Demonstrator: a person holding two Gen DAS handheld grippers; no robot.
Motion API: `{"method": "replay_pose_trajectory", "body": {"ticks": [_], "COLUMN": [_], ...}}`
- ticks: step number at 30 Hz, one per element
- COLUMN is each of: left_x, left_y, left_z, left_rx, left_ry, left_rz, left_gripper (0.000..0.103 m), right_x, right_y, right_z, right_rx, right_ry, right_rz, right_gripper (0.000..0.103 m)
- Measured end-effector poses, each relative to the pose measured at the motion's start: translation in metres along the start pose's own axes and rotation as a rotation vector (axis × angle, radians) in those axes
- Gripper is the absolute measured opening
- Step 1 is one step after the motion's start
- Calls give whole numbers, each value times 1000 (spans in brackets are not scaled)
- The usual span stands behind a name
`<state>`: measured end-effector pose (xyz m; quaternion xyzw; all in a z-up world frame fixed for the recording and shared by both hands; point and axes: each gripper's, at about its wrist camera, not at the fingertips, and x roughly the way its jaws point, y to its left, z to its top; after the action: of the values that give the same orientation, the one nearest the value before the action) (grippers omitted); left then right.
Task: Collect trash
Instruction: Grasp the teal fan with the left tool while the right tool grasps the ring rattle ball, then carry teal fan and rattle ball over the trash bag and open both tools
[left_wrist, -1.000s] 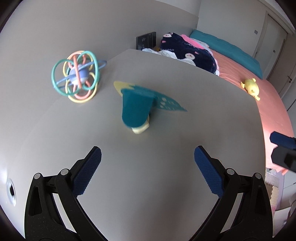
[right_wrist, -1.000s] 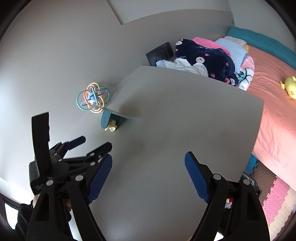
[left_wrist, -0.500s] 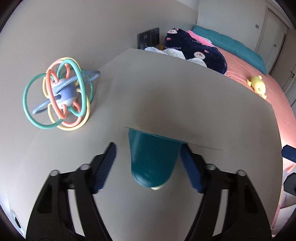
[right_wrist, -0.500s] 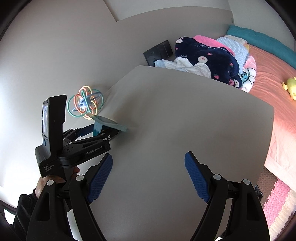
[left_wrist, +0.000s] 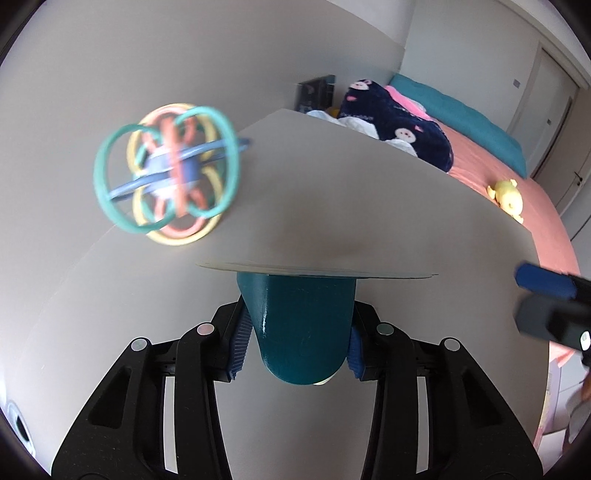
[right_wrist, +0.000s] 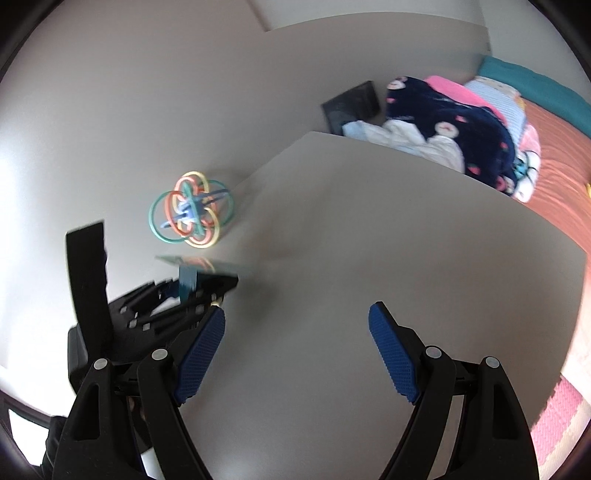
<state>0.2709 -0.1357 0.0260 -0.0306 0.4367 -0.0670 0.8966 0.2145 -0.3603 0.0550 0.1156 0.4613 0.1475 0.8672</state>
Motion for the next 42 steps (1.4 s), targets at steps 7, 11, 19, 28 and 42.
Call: {"method": "replay_pose_trajectory", "body": {"ticks": [7, 11, 19, 28, 42], "left_x": [-25, -35, -38, -45, -90], "left_y": [37, 54, 72, 70, -7], "left_z": [-22, -29, -32, -28, -15], "left_rx": [-72, -111, -154, -155, -54], "left_ry": [-10, -20, -24, -33, -96], "left_rz": [42, 56, 66, 51, -33], "left_gripper": [42, 42, 42, 42, 42], "right_x": [35, 51, 87, 89, -45], "right_y": [38, 64, 112, 115, 42], "right_z": [19, 31, 52, 66, 37], "right_rx": [-64, -106, -203, -201, -77], "right_ry": [21, 22, 22, -11, -114], "right_rz": [127, 186, 183, 126, 144], "right_gripper": [72, 53, 33, 6, 6]}}
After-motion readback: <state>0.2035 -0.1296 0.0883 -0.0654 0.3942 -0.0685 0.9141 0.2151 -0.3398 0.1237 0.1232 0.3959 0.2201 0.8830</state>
